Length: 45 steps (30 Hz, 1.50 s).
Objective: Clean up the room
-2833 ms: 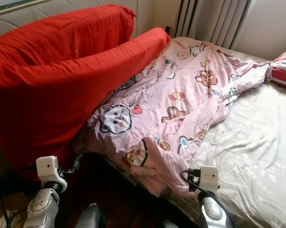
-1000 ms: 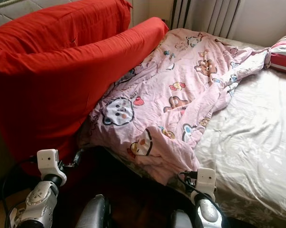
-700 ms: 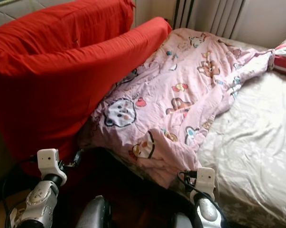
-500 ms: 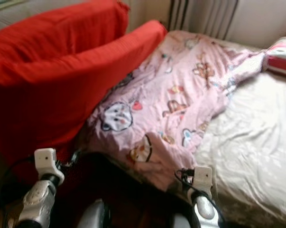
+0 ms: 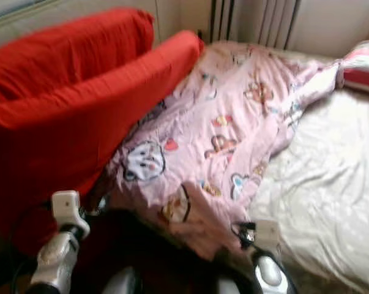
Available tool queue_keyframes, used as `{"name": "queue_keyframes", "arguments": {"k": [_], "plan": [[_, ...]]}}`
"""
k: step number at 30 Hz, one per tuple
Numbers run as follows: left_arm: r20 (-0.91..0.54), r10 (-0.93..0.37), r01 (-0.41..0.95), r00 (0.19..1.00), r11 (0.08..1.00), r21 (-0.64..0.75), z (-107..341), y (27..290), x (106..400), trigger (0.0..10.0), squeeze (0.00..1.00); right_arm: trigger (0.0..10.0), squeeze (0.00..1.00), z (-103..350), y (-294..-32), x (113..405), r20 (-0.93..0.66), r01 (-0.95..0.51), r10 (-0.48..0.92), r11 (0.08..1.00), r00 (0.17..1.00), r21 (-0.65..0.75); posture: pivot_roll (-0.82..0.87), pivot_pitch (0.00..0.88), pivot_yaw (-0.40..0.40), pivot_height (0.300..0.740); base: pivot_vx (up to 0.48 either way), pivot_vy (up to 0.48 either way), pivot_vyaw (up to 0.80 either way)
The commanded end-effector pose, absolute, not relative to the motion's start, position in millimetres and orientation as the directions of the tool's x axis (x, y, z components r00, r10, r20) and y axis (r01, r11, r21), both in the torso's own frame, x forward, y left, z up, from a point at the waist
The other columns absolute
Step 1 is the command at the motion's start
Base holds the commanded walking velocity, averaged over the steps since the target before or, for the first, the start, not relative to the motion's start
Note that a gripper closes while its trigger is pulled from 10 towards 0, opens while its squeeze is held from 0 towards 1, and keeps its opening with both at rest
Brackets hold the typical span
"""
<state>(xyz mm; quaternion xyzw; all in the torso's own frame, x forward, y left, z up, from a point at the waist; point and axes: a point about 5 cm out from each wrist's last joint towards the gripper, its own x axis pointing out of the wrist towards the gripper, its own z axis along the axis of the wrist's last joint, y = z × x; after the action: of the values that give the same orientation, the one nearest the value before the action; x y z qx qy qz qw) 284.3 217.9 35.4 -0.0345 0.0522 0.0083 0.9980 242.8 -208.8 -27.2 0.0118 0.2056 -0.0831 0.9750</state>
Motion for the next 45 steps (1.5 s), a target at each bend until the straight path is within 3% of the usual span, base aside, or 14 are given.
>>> {"name": "queue_keyframes", "arguments": {"k": [1, 17, 33, 45], "plan": [[-0.124, 0.024, -0.03, 0.992, 0.998, -0.048, 33.1, 224.5, 281.5, 10.0, 0.0, 10.0, 0.0, -28.4, -201.3, 243.6, -0.408, 0.154, -0.14, 0.988, 0.902, 0.0, -0.01, 0.073, 0.006, 0.621, 0.274, 0.0, 0.0], [-0.122, 0.026, -0.032, 0.992, 0.999, -0.044, 33.8, 226.1, 281.1, 10.0, 0.0, 10.0, 0.0, -28.6, -200.1, 244.3, -0.413, 0.145, -0.133, 0.989, 0.901, -0.001, 0.0, 0.078, 0.007, 0.621, 0.265, 0.0, 0.0], [-0.099, 0.007, -0.01, 0.995, 1.0, -0.029, 39.0, 225.7, 278.5, 10.0, 0.0, 10.0, 0.0, -30.2, -190.7, 250.4, -0.466, 0.043, -0.043, 0.999, 0.884, -0.011, 0.03, 0.143, 0.013, 0.621, 0.0, 0.0, 0.0], [-0.096, -0.003, 0.003, 0.995, 1.0, 0.002, 43.5, 233.1, 270.5, 10.0, 0.0, 10.0, 0.0, -39.2, -181.8, 248.1, -0.572, -0.046, 0.025, 0.999, 0.82, -0.022, 0.06, 0.171, 0.033, 0.621, 0.0, 0.0, 0.0]]}}
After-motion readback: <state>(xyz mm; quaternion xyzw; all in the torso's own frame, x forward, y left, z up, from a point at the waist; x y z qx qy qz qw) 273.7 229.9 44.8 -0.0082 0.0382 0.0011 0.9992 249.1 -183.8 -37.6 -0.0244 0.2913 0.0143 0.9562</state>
